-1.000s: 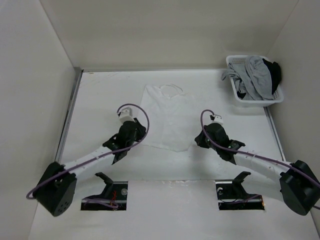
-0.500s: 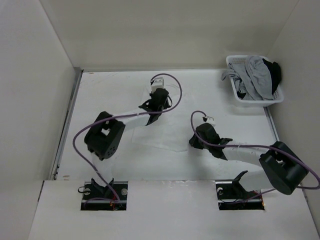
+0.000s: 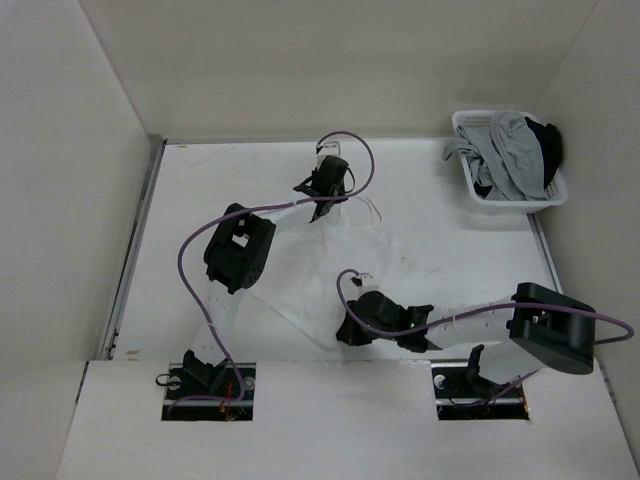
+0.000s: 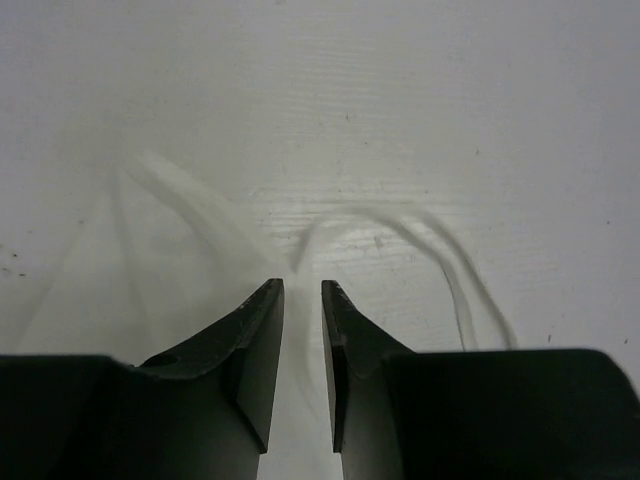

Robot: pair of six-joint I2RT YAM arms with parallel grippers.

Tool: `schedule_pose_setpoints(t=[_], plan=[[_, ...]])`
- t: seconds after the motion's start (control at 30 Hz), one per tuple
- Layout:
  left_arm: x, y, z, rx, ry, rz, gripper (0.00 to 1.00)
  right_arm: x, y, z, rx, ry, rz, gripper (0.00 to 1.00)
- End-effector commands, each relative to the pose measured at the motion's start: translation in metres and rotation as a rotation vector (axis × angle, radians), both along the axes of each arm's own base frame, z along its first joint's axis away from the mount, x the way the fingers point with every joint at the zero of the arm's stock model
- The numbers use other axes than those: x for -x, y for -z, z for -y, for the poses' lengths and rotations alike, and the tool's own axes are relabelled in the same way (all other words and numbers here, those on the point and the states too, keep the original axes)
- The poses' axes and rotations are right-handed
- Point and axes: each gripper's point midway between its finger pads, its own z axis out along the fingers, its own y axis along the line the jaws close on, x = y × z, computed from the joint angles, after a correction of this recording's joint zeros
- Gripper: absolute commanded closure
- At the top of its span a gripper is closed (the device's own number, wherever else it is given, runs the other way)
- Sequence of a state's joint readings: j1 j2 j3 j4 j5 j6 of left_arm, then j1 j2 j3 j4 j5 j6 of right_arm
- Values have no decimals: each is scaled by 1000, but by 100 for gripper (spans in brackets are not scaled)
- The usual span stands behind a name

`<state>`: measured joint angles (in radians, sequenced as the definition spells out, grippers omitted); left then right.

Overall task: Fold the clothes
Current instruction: Flatten the tank top out

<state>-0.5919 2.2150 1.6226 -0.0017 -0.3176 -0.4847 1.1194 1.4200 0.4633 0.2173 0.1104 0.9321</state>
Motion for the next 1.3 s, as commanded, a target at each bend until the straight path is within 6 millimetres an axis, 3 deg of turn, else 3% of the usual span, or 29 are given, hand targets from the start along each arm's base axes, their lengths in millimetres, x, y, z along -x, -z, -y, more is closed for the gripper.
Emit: schedule_pose_setpoints(t=[0.0, 0.07, 0.1, 0.17, 0.23, 0.3, 0.37, 0.43, 0.53, 0.73, 0.83, 0.93, 1.1, 1.27], plan=[[10, -25, 6, 6, 39, 13, 79, 27, -26, -25, -85, -71, -29, 98], [21, -24, 7, 6, 51, 8, 79, 32, -40, -27, -111, -97, 2, 89], [28, -24, 10, 5, 66, 6, 79, 26, -47, -21, -126, -78, 25, 82], [44, -29, 20, 6, 112, 7, 79, 0, -63, 0, -160, 12, 86, 67], [65, -32, 34, 0, 179, 6, 79, -30, -79, 30, -188, 130, 149, 61], [87, -32, 46, -8, 237, 8, 80, -60, -96, 66, -214, 267, 215, 63], [106, -30, 58, 5, 277, 6, 81, -84, -111, 101, -237, 411, 281, 74], [119, -29, 70, 34, 295, 6, 82, -103, -121, 139, -251, 553, 332, 87], [123, -31, 86, 65, 300, 22, 81, -121, -122, 175, -247, 668, 365, 94], [100, -25, 100, 75, 260, 36, 81, -129, -104, 191, -247, 683, 342, 93], [100, -30, 106, 79, 266, 54, 80, -127, -89, 191, -234, 678, 322, 90], [106, -37, 124, 66, 313, 79, 79, -126, -81, 191, -231, 682, 313, 87], [112, -31, 149, 39, 352, 70, 78, -128, -84, 200, -241, 721, 328, 81], [103, -11, 146, -18, 307, 27, 78, -128, -84, 210, -251, 757, 334, 77]])
